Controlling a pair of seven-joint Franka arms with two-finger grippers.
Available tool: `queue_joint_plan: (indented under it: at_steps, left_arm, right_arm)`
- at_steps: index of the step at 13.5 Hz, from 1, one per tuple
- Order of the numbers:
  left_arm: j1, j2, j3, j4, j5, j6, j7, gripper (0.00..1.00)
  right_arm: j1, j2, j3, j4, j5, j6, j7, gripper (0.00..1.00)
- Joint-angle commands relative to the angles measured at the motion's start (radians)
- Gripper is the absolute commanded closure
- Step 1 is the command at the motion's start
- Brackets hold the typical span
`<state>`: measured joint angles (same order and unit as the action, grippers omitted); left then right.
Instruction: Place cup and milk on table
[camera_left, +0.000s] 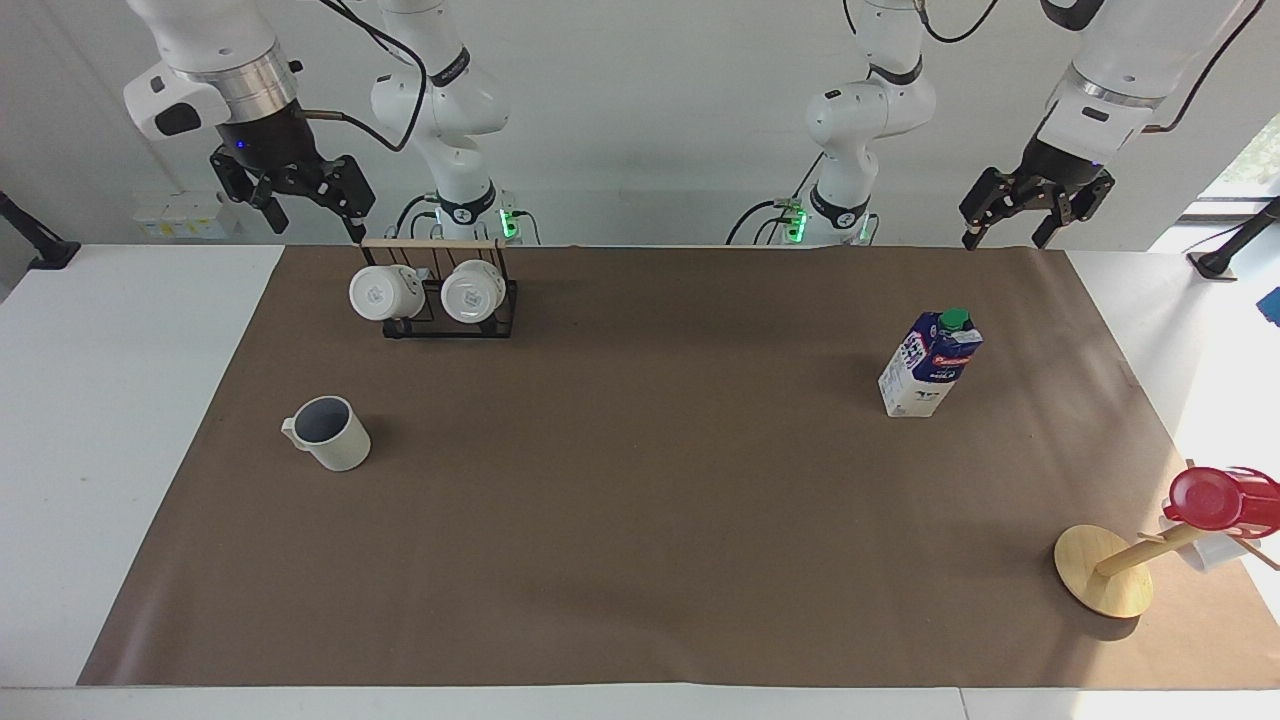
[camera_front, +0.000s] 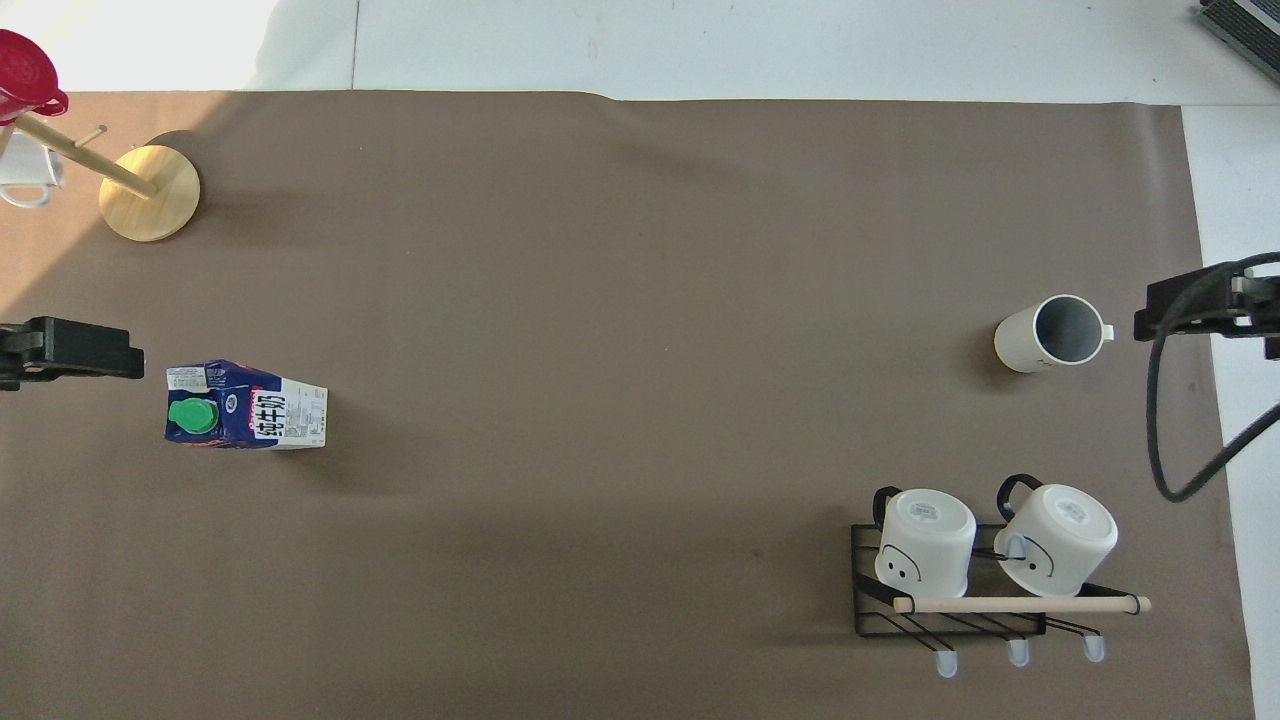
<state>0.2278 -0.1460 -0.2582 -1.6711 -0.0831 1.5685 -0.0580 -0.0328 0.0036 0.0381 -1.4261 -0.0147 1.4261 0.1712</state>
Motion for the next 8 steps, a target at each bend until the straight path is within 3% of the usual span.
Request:
queue_joint_plan:
  at_steps: [1,8]
  left_arm:
    - [0.015,0.0,-0.006,0.011,-0.01,-0.024,-0.008,0.0]
    - [0.015,0.0,-0.006,0.013,-0.01,-0.024,-0.008,0.0]
  right_arm:
    - [-0.01,-0.01,0.002,-0.01,0.021,0.001,0.005,0.0]
    - [-0.012,-0.011,0.002,-0.01,0.021,-0.001,0.004,0.0]
